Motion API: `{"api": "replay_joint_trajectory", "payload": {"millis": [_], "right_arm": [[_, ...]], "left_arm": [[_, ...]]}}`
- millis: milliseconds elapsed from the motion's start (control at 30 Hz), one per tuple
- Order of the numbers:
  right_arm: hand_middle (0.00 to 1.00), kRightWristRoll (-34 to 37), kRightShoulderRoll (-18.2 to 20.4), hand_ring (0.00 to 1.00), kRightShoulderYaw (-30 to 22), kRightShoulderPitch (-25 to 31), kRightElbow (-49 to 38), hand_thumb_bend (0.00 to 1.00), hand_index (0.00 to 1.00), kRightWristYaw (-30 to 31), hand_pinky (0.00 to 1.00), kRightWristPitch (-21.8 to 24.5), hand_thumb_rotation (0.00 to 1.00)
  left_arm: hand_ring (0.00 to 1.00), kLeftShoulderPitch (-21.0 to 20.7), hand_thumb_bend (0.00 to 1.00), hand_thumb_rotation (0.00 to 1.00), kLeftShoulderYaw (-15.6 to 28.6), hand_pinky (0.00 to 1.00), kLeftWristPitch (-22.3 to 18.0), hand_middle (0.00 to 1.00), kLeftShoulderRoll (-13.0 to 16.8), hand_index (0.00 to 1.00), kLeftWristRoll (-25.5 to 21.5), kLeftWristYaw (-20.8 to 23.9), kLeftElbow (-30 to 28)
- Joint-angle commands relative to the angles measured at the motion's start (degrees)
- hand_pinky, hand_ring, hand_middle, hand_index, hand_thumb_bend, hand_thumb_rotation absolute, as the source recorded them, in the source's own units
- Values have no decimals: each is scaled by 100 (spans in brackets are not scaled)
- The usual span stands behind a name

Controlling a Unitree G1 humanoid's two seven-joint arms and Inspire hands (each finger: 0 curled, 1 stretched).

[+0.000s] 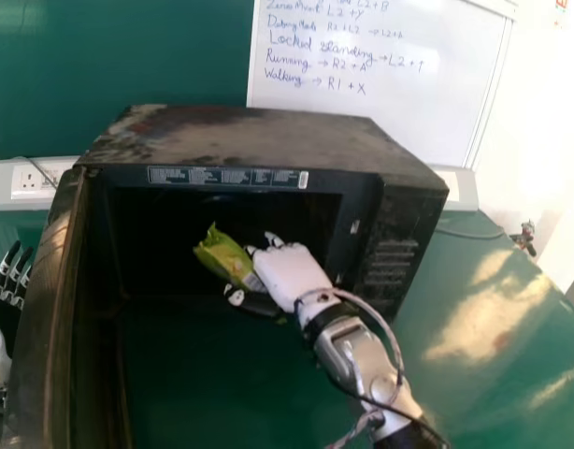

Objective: Put biscuit inside oven

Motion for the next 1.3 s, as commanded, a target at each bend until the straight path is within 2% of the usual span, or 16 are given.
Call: {"api": "replay_joint_trajectory", "payload": {"millis": [0, 333, 567, 633, 767, 967, 1067, 1267], "right_arm": [[49, 78, 44, 55, 60, -268, 165, 53, 50, -173, 67, -37, 0], [49, 167, 104, 56, 167, -709, 932, 53, 49, -521, 66, -90, 0], [49, 319, 199, 55, 266, -1076, 1808, 53, 50, -1128, 66, -296, 0], [48, 345, 270, 50, 305, -1205, 2123, 52, 49, -1369, 64, -351, 0], [48, 408, 456, 47, 420, -1550, 2845, 52, 49, -1724, 61, -421, 0], [48, 582, 679, 48, 557, -2019, 3729, 52, 49, -2034, 67, -604, 0], [48, 587, 748, 48, 673, -2202, 4061, 52, 49, -2218, 61, -642, 0], [48, 676, 852, 48, 783, -2435, 4544, 52, 49, -2520, 58, -798, 0]], "left_arm": [[69, 248, 2, 0, -42, 0, -30, 79, -291, 95, -60, 6, 210], [68, 233, 1, 0, -32, 0, -27, 78, -280, 95, -86, -52, 250], [68, 201, 1, 0, -10, 0, -45, 79, -236, 95, -100, -132, 349], [69, 201, 0, 0, -9, 0, -32, 79, -234, 95, -106, -135, 341], [69, 213, 1, 0, -8, 0, -17, 78, -239, 95, -94, -109, 313], [69, 231, 1, 0, -15, 0, -25, 78, -269, 94, -76, -56, 273], [69, 234, 2, 0, -19, 0, -16, 78, -280, 93, -76, -27, 261], [68, 235, 2, 0, -18, 0, -28, 78, -283, 94, -92, -56, 266]]}}
